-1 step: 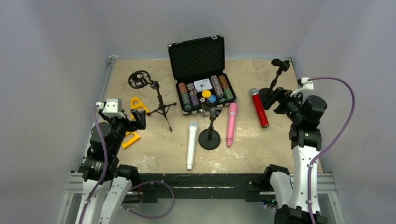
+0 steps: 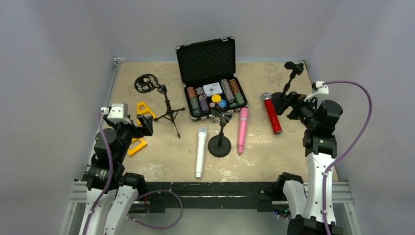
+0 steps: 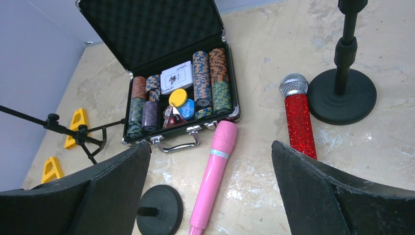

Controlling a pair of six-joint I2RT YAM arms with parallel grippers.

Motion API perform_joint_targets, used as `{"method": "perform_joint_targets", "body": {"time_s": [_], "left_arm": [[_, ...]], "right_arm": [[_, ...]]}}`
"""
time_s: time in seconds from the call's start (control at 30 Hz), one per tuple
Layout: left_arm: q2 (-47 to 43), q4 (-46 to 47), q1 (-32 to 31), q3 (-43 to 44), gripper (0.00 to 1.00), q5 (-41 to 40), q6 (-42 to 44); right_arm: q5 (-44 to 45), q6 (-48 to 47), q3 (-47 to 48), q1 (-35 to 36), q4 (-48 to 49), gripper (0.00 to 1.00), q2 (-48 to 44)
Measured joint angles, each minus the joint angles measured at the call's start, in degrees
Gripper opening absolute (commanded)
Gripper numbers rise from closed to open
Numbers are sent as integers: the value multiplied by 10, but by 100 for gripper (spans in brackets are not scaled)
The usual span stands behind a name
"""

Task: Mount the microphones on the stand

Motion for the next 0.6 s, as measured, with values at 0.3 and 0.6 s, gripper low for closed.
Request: {"method": "perform_joint_targets", "body": {"time_s": [0.3,0.6], "left_arm": [[8,0,0,1,100,27,-8],[22,-8,0,8,100,50,-8]], "right_arm": [[-3,2,5,0,-2,99,4],[-71,-49,-8,0,16,99,2]]}}
